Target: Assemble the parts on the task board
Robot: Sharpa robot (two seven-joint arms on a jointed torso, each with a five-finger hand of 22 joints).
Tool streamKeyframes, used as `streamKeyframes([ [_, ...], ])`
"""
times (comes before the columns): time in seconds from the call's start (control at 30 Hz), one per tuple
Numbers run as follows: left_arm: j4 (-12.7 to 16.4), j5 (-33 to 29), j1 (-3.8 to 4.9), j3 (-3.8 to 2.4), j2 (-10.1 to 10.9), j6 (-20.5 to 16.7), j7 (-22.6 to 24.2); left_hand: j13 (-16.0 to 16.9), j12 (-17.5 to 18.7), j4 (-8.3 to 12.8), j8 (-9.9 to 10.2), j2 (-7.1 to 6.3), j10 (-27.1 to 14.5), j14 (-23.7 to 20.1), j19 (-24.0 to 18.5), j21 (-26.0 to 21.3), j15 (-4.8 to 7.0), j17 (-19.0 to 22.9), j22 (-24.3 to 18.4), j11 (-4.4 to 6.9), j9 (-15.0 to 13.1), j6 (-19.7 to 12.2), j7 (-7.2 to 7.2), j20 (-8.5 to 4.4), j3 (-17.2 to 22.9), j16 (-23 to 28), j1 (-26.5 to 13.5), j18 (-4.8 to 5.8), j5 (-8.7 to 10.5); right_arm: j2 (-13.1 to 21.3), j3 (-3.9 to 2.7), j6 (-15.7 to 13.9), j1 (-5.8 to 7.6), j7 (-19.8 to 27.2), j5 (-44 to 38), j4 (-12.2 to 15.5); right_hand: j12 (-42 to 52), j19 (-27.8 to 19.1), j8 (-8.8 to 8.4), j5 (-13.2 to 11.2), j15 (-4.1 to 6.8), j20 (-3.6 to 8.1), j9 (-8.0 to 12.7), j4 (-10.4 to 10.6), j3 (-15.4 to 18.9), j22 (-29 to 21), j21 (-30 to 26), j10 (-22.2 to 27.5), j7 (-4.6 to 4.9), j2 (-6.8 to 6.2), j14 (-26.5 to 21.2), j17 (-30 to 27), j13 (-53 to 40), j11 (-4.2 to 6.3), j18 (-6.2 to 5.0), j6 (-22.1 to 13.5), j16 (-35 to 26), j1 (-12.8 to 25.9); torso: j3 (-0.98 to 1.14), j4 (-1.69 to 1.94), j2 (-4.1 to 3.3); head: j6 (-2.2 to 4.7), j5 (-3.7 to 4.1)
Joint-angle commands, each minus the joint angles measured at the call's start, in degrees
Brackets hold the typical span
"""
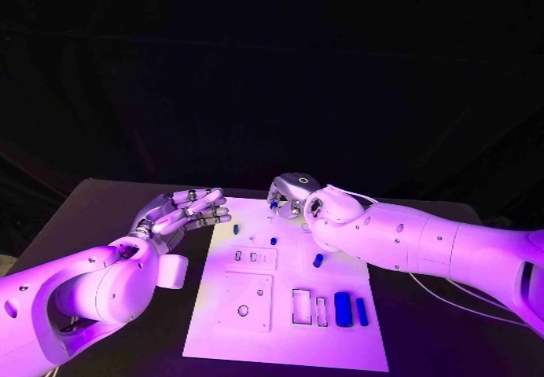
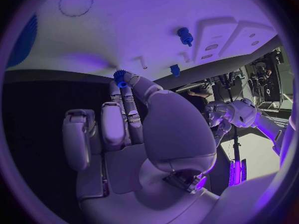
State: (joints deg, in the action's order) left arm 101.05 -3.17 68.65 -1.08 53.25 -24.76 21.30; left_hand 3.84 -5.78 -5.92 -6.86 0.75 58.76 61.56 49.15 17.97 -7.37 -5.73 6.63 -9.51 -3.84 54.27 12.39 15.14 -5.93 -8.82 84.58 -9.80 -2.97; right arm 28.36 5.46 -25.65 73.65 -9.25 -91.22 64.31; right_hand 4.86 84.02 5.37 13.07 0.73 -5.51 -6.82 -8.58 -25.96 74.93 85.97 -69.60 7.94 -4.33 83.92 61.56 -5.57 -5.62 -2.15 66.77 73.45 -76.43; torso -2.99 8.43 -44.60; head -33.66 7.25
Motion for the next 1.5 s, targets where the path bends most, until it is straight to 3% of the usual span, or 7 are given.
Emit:
streamKeyframes([
  [0.03,0.12,0.03,0.11,-0.05,-0.15,1.22,0.15,-0.07,0.38,0.37,0.38,0.01,0.11,0.32,0.36,0.10,0.00,-0.06,-0.09,-0.27,0.07,0.10,0.17,0.03,0.10,0.20,0.37,-0.78,0.00,-0.26,0.06,0.96,-0.11,-0.13,-0.47,-0.43,-0.66,0.70,-0.35,-0.31,-0.14,0.04,-0.11,0.08,-0.50,6.84,-0.34,-1.23,0.10,0.04,1.18,-0.20,-1.39,1.57,0.27,-0.55,-0.11,-0.18,-0.03,0.10,0.00,0.04,0.03],
  [0.37,0.07,0.03,0.13,-0.05,-0.15,1.36,-0.07,-0.08,0.44,0.44,0.44,0.02,0.08,0.33,0.36,0.08,-0.01,-0.06,-0.11,-0.29,0.07,0.07,0.19,0.03,0.09,0.25,0.41,-0.78,0.00,-0.69,0.07,1.15,-0.11,0.13,-0.25,-1.31,-1.41,-0.80,-1.30,-0.72,-0.75,-0.49,-0.19,0.54,-1.09,4.84,-1.51,1.37,0.65,-0.82,0.63,-2.13,-1.04,0.78,-0.22,-2.07,-1.19,0.55,-0.06,0.12,-0.03,0.09,-0.01],
  [0.5,0.06,0.03,0.14,-0.05,-0.10,1.35,-0.11,-0.08,0.44,0.44,0.44,0.02,0.08,0.33,0.36,0.08,-0.01,-0.06,-0.11,-0.29,0.07,0.07,0.19,0.03,0.09,0.25,0.41,-0.78,0.00,-0.60,0.08,1.33,-0.11,0.72,0.06,-1.18,-1.37,-1.35,-1.98,-0.87,-1.33,-1.00,0.38,1.00,-1.29,4.14,-2.00,3.48,1.23,-2.02,0.41,-2.95,-0.68,0.19,-0.39,-5.50,-1.65,1.48,-0.07,0.08,-0.03,0.13,-0.01],
  [0.83,0.01,0.04,0.16,-0.05,0.12,1.15,-0.23,-0.08,0.48,0.47,0.47,0.03,0.06,0.33,0.36,0.07,-0.01,-0.06,-0.13,-0.30,0.07,0.06,0.20,0.03,0.08,0.28,0.44,-0.78,0.00,1.79,0.08,1.06,-0.07,0.61,1.70,1.46,-1.23,-3.15,-1.75,-0.83,-1.89,-1.66,0.74,2.18,-0.10,1.53,-3.70,6.69,1.67,-4.04,-0.11,-5.11,-0.19,-0.54,-1.02,-8.58,-2.89,3.44,-0.05,-0.05,-0.03,0.22,-0.05],
  [1.17,-0.14,0.35,0.20,-0.05,0.44,1.23,-0.23,-0.08,0.50,0.50,0.49,0.04,0.05,0.33,0.36,0.07,-0.02,-0.06,-0.14,-0.30,0.07,0.05,0.21,0.03,0.08,0.30,0.46,-0.77,0.00,10.52,-0.25,-0.27,0.84,0.13,5.70,10.62,-0.02,-3.29,-1.15,-0.25,-1.82,-1.74,0.16,3.64,1.92,1.18,-4.16,5.70,1.84,-4.17,-0.14,-5.66,-0.51,-0.40,-1.12,-7.39,-3.13,4.25,0.01,-0.27,0.03,0.48,0.44],
  [1.33,-0.27,0.39,0.21,-0.05,0.50,1.40,-0.26,-0.07,0.54,0.57,0.52,0.08,0.05,0.35,0.37,0.06,-0.02,-0.06,-0.16,-0.31,0.07,0.05,0.21,0.03,0.09,0.35,0.52,-0.77,0.00,18.32,-0.53,0.66,1.84,-0.09,11.93,17.10,2.94,-1.52,-0.42,-0.37,-0.75,-1.01,-0.54,5.61,3.33,3.70,-2.75,-0.94,0.83,-4.48,0.65,-3.27,-1.90,1.15,-0.57,-5.28,-1.40,5.78,0.16,-0.98,0.11,0.59,0.90],
  [1.5,-0.64,0.41,0.20,-0.04,0.22,1.59,-0.35,-0.07,0.55,0.57,0.53,0.08,0.05,0.35,0.37,0.06,-0.02,-0.06,-0.16,-0.31,0.06,0.05,0.20,0.03,0.09,0.35,0.53,-0.77,0.00,22.87,-0.61,2.95,2.35,-0.33,15.95,19.39,6.83,-0.10,-0.59,1.66,0.61,0.23,-0.71,6.50,5.80,5.82,-1.49,-7.24,-0.25,-6.17,1.30,-0.90,-4.57,2.77,-0.09,-5.70,0.29,6.71,0.33,-1.41,0.08,0.61,1.24],
])
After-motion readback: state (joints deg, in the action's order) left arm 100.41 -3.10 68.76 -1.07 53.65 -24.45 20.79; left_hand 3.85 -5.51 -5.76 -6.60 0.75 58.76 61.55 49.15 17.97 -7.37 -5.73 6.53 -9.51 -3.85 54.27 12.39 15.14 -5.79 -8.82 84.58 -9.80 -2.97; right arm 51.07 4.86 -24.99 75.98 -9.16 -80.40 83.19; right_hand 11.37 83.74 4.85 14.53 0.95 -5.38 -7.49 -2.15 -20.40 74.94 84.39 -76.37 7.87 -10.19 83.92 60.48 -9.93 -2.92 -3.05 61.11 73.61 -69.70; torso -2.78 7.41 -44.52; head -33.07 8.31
